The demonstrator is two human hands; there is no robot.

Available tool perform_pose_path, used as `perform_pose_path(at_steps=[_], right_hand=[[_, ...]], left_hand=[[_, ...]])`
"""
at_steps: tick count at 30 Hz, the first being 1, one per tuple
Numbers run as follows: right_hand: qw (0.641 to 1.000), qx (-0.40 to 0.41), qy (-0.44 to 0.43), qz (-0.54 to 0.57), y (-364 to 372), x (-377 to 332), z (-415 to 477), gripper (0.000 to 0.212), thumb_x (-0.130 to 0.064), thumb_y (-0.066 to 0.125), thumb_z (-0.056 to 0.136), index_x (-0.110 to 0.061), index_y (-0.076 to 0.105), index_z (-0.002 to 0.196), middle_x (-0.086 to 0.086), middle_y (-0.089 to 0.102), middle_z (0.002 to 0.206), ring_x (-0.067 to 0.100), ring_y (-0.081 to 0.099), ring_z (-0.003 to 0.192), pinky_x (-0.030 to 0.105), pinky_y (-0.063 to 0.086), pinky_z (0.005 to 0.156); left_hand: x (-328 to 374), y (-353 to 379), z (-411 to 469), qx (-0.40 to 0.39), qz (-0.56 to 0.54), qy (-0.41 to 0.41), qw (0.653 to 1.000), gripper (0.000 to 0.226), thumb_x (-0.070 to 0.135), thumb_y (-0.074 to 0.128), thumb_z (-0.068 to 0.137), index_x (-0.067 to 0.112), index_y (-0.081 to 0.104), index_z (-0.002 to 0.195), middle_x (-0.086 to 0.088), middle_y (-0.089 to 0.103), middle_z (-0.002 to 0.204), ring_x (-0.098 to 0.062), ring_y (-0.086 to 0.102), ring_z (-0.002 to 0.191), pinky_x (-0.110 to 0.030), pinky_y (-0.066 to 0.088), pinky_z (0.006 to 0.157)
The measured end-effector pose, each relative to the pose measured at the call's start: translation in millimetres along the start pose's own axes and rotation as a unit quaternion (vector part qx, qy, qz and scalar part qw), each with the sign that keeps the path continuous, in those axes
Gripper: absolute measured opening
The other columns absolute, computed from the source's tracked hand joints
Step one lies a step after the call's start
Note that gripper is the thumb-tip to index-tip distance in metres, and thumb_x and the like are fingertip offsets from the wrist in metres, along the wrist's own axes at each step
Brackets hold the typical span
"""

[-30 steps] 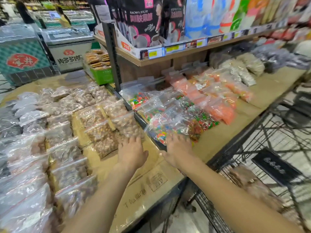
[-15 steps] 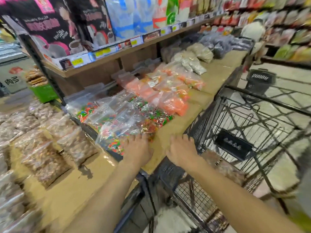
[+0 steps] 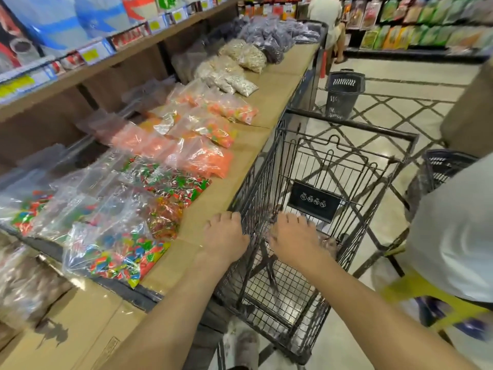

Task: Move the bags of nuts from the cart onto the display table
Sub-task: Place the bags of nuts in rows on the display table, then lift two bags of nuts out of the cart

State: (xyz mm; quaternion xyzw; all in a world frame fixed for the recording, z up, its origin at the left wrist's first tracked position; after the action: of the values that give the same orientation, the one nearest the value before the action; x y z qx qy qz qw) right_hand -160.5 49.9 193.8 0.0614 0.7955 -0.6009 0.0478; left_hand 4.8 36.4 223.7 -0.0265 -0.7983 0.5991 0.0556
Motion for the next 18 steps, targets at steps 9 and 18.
perform_pose_path(at_steps=[9,18], right_hand=[[0.995,-0.043,0.092,0.008,19.7,48.9,41.6,0.068,-0.054,0.051,0.107,-0.012,0.038,0.159,0.013,0.049,0.156,0.034,0.047,0.144,0.054,0.037,0.122],[0.979,-0.061,0.19,0.032,50.9,74.1,104.0,0.072,-0.051,0.054,0.106,-0.012,0.034,0.162,0.014,0.045,0.162,0.034,0.041,0.151,0.057,0.028,0.129]], left_hand=[[44.2,22.4,83.5,-0.048,0.011,0.09,0.995,0.064,0.042,0.051,0.106,0.012,0.034,0.161,-0.01,0.041,0.164,-0.034,0.033,0.153,-0.054,0.029,0.125],[69.8,61.2,173.0,-0.125,0.032,0.169,0.977,0.059,0.045,0.052,0.103,0.009,0.047,0.149,-0.015,0.052,0.152,-0.037,0.044,0.143,-0.056,0.037,0.118]])
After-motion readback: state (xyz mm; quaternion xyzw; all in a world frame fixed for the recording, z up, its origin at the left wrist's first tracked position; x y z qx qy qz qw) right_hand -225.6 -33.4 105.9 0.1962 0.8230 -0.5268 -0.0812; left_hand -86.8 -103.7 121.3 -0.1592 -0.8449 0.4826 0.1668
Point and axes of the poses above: each hand's wrist, its own z-axis towards the middle knuckle, its own y-axis out of the palm, x = y × z, the point moved 2 cm from there along z, towards the middle knuckle
